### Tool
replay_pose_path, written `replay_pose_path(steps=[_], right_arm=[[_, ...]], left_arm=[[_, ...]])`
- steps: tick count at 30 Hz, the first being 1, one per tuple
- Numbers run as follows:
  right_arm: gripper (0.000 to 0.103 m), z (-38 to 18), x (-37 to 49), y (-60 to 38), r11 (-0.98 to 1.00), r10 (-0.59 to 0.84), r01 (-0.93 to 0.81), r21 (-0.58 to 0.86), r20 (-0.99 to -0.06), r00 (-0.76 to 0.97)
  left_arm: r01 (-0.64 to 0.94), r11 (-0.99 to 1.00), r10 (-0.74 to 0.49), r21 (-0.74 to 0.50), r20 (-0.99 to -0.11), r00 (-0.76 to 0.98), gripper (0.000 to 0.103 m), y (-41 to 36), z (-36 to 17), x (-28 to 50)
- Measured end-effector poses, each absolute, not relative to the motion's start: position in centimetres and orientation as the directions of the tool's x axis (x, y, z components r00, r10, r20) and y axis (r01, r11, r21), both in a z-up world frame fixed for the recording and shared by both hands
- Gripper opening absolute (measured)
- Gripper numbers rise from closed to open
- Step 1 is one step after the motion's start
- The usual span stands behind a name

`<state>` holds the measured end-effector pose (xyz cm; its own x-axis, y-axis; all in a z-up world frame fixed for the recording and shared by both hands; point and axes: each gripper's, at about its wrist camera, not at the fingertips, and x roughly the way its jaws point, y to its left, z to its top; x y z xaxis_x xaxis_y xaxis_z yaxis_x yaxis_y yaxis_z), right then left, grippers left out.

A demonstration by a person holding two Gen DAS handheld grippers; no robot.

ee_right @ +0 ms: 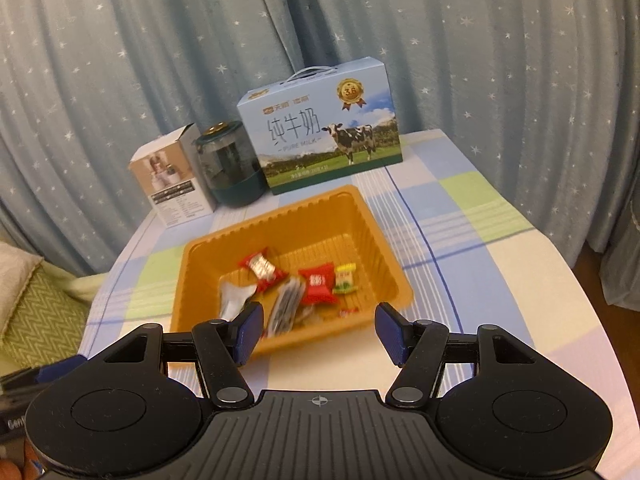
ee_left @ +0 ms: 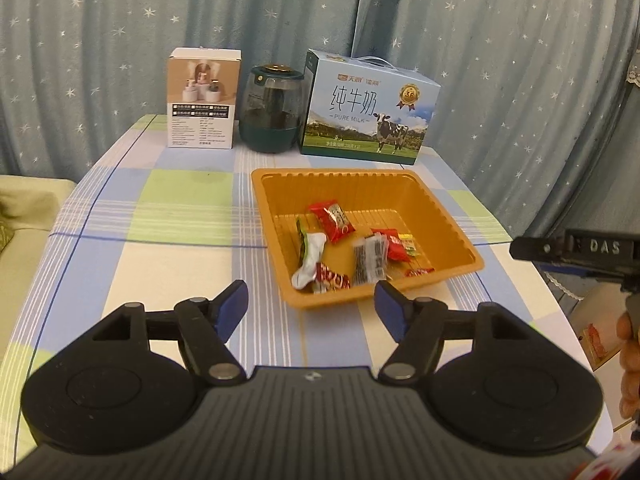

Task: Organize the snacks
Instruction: 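Withdraw both open tools toward the last two candies on the table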

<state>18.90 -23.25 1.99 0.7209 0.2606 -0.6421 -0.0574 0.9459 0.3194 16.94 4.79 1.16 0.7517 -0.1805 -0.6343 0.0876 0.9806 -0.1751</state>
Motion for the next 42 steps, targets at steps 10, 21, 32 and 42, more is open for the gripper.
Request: replay_pose_path(steps=[10, 21, 32, 42], right_arm=[[0.062, 2.5, 11.1, -23.0, 0.944, 0.249, -0.029, 0.328, -0.656, 0.712], [0.062, 1.7, 5.9, -22.8, 0.947, 0.247, -0.022, 0.322, -0.679, 0.691], [0.062, 0.7, 5.0, -22.6, 0.96, 0.22, -0.023, 0.28, -0.697, 0.683], [0.062, -1.0, 5.5, -23.3, 0.961, 0.196, 0.012, 0.275, -0.713, 0.673]], left_arm=[[0.091, 0.982, -0.179, -0.166, -0.653, 0.736, 0.07, 4.9, 1.5, 10.9], [0.101, 0.982, -0.185, -0.162, -0.672, 0.717, 0.073, 4.6, 0.9, 6.8], [0.093, 0.984, -0.173, -0.152, -0.693, 0.7, 0.074, 4.1, -0.4, 6.0], [0.109, 0.981, -0.19, -0.157, -0.713, 0.675, 0.075, 2.7, -2.0, 7.0]])
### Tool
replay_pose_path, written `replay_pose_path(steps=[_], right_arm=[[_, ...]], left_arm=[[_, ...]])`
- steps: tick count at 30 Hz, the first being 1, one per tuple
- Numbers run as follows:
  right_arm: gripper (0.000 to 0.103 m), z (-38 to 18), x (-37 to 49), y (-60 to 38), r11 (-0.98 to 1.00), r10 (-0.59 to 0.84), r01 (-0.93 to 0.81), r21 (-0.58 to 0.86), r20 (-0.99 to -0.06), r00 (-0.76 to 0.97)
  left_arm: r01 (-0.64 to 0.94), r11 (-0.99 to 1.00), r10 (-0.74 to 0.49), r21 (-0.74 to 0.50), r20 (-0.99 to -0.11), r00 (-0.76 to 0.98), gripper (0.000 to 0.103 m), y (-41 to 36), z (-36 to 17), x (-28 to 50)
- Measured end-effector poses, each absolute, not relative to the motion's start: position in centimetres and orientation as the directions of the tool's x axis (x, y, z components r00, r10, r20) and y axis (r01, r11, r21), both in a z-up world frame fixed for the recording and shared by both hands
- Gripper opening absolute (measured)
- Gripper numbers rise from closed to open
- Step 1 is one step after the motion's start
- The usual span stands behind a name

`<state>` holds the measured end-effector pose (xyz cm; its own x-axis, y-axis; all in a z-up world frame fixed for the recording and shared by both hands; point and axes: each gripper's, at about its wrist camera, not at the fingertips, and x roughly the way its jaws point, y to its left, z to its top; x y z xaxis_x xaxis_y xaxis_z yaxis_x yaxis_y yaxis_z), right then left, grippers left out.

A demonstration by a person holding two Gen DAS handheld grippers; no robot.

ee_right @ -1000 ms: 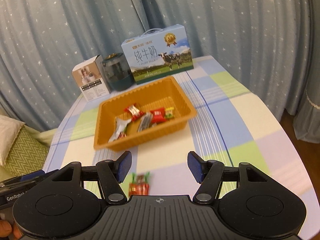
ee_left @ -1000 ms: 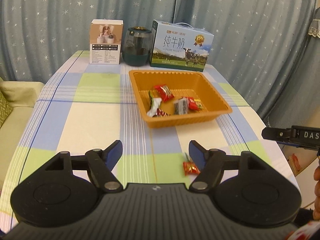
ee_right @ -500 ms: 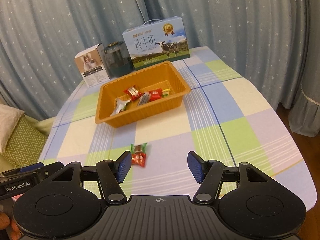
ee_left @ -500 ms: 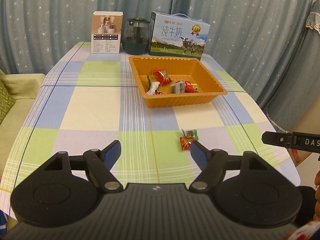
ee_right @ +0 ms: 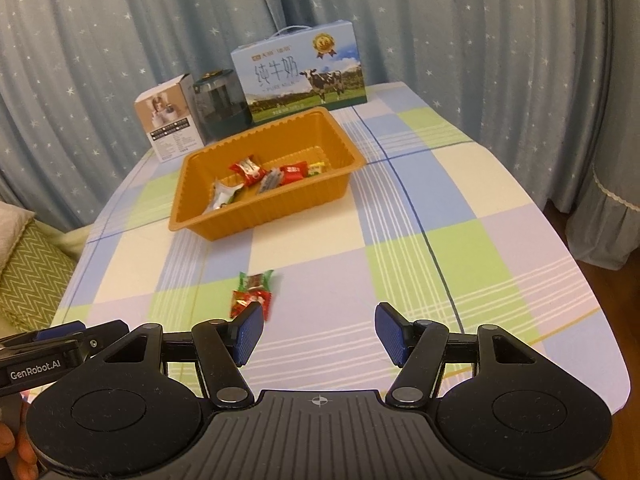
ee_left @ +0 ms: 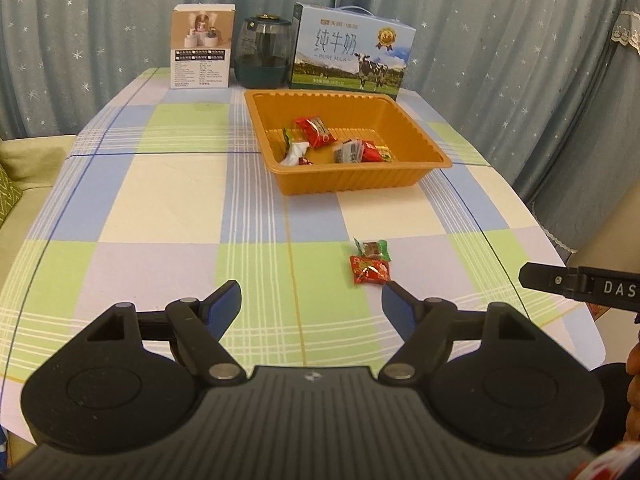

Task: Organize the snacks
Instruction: 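Withdraw both open tools toward the last two candies on the table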

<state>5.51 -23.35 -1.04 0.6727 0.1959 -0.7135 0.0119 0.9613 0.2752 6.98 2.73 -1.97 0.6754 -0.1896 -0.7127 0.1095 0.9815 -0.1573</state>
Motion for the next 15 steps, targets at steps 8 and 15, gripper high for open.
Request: replay_pose_path(steps=[8, 15], right_arm=[[0.062, -2.4, 6.7, -24.7, 0.96, 0.174, 0.047, 0.275, -0.722, 0.67], [0.062, -3.7, 8.1, -25.0, 0.961, 0.165, 0.054, 0.27, -0.723, 0.671]], left_arm=[[0.139, 0.976, -0.219, -0.17, -0.719, 0.659, 0.075, 0.7, -4.5, 8.6], [0.163, 0.971, -0.238, -0.174, -0.724, 0.648, 0.074, -1.3, -7.1, 10.6]])
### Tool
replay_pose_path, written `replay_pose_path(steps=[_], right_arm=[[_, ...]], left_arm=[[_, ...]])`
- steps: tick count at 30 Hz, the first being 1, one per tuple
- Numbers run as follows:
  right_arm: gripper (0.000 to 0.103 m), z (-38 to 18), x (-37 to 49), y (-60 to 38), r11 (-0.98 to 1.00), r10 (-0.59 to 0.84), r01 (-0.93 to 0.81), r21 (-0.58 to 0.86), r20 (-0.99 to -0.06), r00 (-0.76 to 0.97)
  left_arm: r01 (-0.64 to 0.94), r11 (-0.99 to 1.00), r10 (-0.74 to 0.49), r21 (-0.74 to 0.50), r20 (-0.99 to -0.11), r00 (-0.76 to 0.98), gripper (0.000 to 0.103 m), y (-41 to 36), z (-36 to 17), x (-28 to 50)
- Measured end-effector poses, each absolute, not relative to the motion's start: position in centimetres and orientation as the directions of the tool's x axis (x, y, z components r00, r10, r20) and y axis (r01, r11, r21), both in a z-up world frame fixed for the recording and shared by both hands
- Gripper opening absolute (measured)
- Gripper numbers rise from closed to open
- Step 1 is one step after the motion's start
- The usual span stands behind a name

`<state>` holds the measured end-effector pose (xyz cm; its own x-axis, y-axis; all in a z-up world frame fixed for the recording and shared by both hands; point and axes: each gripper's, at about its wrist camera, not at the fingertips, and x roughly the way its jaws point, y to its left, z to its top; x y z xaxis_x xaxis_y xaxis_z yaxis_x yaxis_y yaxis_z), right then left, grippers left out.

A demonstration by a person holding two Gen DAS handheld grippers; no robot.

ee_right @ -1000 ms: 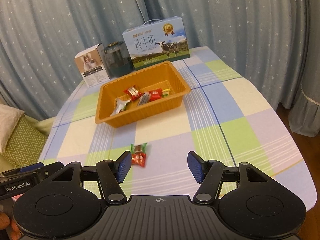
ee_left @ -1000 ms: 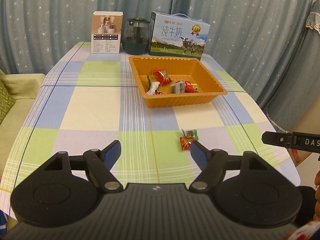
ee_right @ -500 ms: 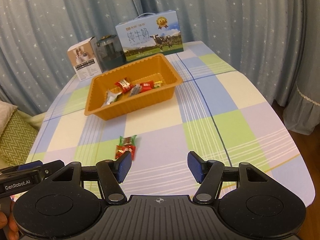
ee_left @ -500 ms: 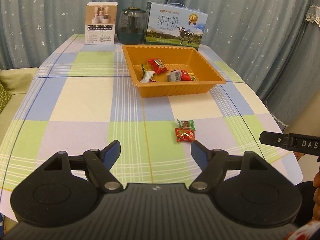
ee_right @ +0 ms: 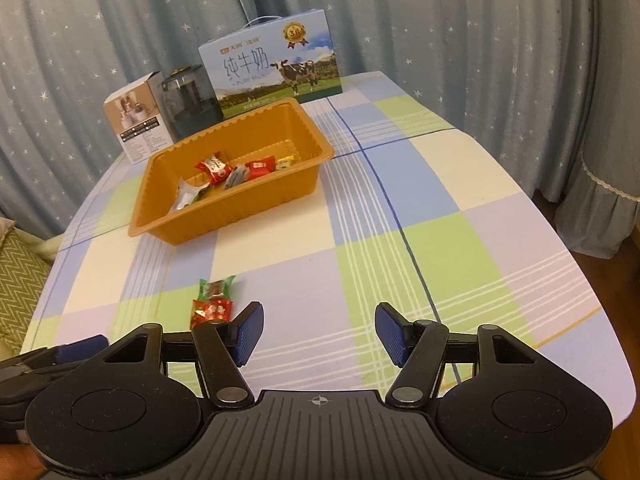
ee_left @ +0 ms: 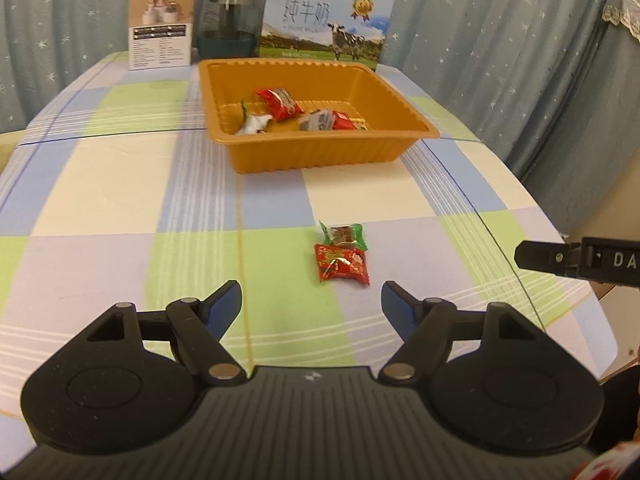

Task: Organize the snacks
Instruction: 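Withdraw both open tools toward the last two candies on the table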

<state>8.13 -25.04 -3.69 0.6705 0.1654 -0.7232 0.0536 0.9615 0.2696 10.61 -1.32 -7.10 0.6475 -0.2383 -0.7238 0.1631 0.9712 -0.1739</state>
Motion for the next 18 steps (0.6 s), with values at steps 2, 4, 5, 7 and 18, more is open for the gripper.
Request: replay_pose_path(steps=[2, 4, 5, 7, 18], right_arm=[[0.062, -4.2, 8.6, -25.1, 0.96, 0.168, 0.054, 0.273, -0.723, 0.67], [0.062, -4.6, 9.0, -25.0, 0.962, 0.167, 0.053, 0.269, -0.728, 0.665], [0.062, -4.8, 9.2, -25.0, 0.963, 0.164, 0.054, 0.266, -0.729, 0.664], [0.062, -5.2, 9.6, -25.0, 0.963, 0.157, 0.061, 0.262, -0.732, 0.663], [0.062, -6.1, 11.6, -25.4, 0.957, 0.149, 0.09, 0.275, -0.735, 0.661]], left_arm=[[0.162, 0.971, -0.237, -0.174, -0.725, 0.647, 0.072, -1.8, -7.8, 11.2], [0.169, 0.972, -0.234, -0.163, -0.727, 0.645, 0.068, -2.4, -8.4, 11.8], [0.173, 0.972, -0.233, -0.157, -0.729, 0.644, 0.068, -2.6, -8.7, 12.0], [0.179, 0.972, -0.234, -0.154, -0.73, 0.642, 0.068, -3.0, -9.4, 12.6], [0.213, 0.967, -0.246, -0.14, -0.73, 0.638, 0.056, -5.1, -11.3, 15.0]])
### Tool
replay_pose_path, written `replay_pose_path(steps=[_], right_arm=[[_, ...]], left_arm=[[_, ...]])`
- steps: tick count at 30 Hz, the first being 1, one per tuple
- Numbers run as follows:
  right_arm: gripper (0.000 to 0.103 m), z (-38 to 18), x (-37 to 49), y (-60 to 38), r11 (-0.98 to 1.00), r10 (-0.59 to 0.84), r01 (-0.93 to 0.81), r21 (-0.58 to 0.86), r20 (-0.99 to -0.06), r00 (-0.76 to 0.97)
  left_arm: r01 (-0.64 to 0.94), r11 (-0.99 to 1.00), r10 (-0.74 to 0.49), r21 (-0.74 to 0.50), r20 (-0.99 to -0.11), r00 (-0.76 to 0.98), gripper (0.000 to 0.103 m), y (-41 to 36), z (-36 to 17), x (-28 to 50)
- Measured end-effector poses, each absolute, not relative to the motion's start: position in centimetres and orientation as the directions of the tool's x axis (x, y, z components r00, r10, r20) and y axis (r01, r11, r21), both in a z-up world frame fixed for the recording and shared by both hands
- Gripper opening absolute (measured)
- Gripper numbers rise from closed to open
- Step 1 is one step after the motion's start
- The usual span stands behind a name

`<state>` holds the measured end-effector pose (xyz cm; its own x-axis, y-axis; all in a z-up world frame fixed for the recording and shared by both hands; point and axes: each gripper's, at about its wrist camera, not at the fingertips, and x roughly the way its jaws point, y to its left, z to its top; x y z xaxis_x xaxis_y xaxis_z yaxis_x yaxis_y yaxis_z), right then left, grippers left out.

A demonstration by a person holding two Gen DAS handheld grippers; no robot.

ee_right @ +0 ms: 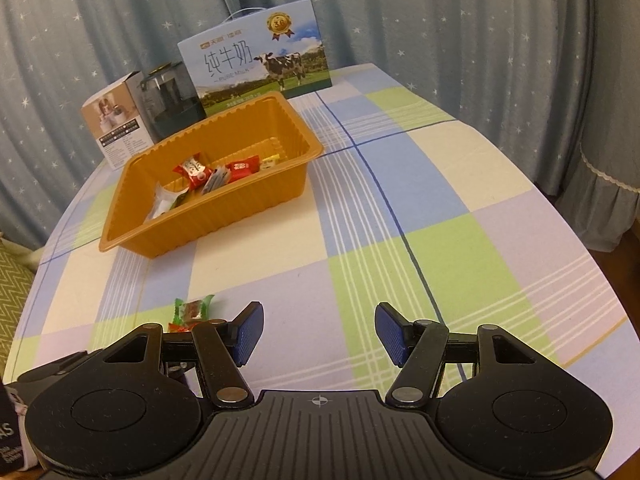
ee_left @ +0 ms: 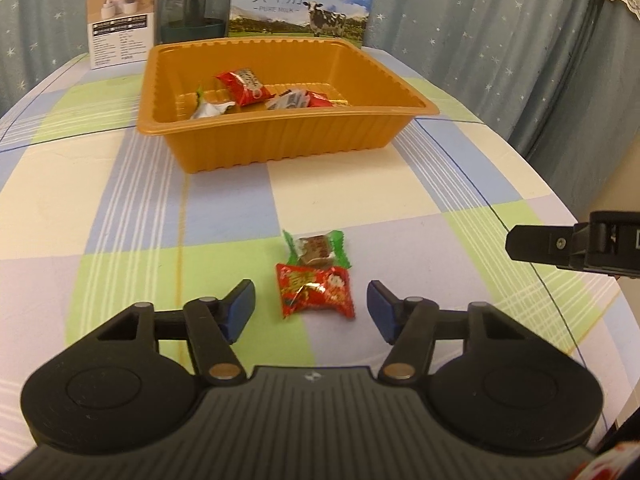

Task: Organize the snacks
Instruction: 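Withdraw both open tools toward the last two candies on the table, then grasp the red-wrapped candy with the left tool while the right tool grasps the green-ended candy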

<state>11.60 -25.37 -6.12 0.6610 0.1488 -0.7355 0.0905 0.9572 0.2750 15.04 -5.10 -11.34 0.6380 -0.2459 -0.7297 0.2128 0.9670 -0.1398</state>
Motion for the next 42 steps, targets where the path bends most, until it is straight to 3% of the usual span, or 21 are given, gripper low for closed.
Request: replay_pose_path(steps=[2, 11, 29, 42], right_arm=[[0.062, -6.2, 11.7, -25.5, 0.956, 0.15, 0.094, 0.278, -0.737, 0.659], [0.062, -6.6, 12.1, -25.0, 0.958, 0.151, 0.09, 0.273, -0.744, 0.651], [0.062, -9.7, 15.4, -18.4, 0.941, 0.322, -0.124, 0.313, -0.723, 0.612], [0.061, -11.7, 17.7, -13.6, 0.961, 0.276, -0.177, 0.212, -0.739, 0.614]], left_arm=[[0.221, 0.967, -0.241, -0.125, -0.73, 0.64, 0.047, -5.4, -11.5, 15.3], [0.268, 0.962, -0.218, -0.051, -0.736, 0.641, 0.031, -6.1, -11.7, 15.1], [0.094, 0.992, -0.124, -0.081, -0.694, 0.709, 0.029, 2.9, -6.3, 15.1], [0.064, 0.992, -0.122, -0.111, -0.679, 0.724, 0.029, 4.8, -5.0, 15.0]])
